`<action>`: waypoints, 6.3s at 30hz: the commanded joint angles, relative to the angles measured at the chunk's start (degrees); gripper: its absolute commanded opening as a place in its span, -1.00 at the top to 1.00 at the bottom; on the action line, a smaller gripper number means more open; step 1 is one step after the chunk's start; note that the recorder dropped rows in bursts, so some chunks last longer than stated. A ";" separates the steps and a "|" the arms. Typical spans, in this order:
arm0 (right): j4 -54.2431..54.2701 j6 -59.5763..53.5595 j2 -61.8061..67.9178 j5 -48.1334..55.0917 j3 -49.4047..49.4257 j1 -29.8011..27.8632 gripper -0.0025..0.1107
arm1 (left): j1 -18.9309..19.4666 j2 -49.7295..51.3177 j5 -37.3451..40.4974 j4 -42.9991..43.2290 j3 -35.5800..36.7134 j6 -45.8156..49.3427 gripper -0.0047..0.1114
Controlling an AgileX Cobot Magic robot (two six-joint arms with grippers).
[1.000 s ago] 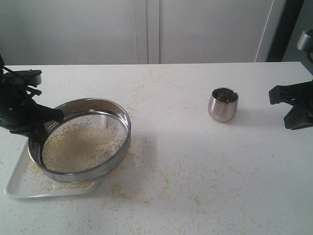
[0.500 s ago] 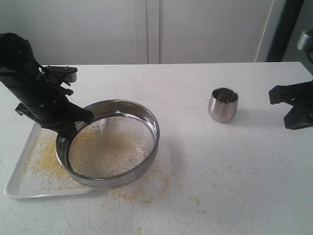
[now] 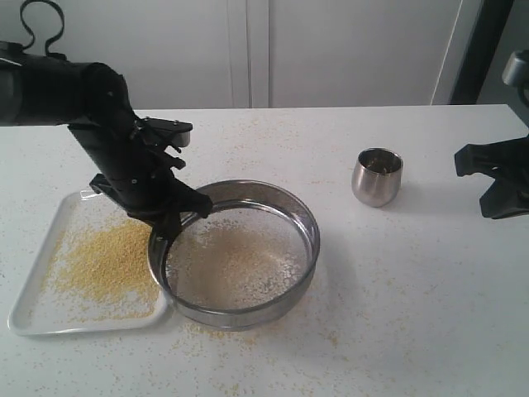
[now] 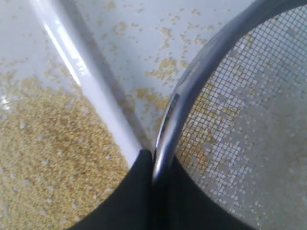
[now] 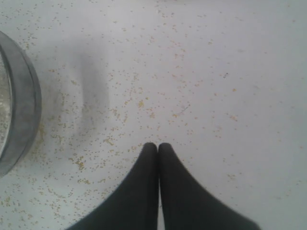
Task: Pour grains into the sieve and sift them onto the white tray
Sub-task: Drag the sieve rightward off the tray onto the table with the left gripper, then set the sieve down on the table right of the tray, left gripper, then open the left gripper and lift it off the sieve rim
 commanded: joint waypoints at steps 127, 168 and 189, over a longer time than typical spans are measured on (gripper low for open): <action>-0.12 -0.26 -0.31 -0.39 -0.01 -0.32 0.96 | -10.55 14.69 6.84 7.40 -19.81 -2.52 -0.22; -0.12 -0.26 -0.31 -0.39 -0.01 -0.32 0.96 | -10.44 9.61 14.51 6.77 -24.07 -4.64 0.76; -0.12 -0.26 -0.31 -0.39 -0.01 -0.32 0.96 | 1.09 7.71 23.10 9.75 -24.07 -8.51 0.92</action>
